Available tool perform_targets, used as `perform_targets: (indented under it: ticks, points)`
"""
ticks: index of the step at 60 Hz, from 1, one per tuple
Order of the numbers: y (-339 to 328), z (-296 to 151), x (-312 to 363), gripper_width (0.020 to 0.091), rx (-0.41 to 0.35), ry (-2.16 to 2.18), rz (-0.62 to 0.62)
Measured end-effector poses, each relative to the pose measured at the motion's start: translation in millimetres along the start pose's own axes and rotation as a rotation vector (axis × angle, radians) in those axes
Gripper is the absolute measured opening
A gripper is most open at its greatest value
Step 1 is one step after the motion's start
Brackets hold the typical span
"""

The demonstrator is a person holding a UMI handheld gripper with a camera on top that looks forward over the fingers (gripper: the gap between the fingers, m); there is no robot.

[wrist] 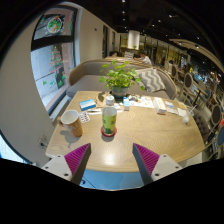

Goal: Pour water

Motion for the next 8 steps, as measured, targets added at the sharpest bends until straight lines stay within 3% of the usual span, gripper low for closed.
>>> perform_targets:
  ticks: [8]
  points:
    - [-0.2, -3.8, -4.6, 0.0852, -0.008, -0.016, 0.028]
Point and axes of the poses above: the point between the fingertips, and its own axes, seen from behind it with the camera up: x to the left, z down, y forward, the way the camera looks, the point moved 6 cm from there along -y, backward, against the way the camera looks, and after that the axes turned 5 degrees about x, right-handed, at the moved point
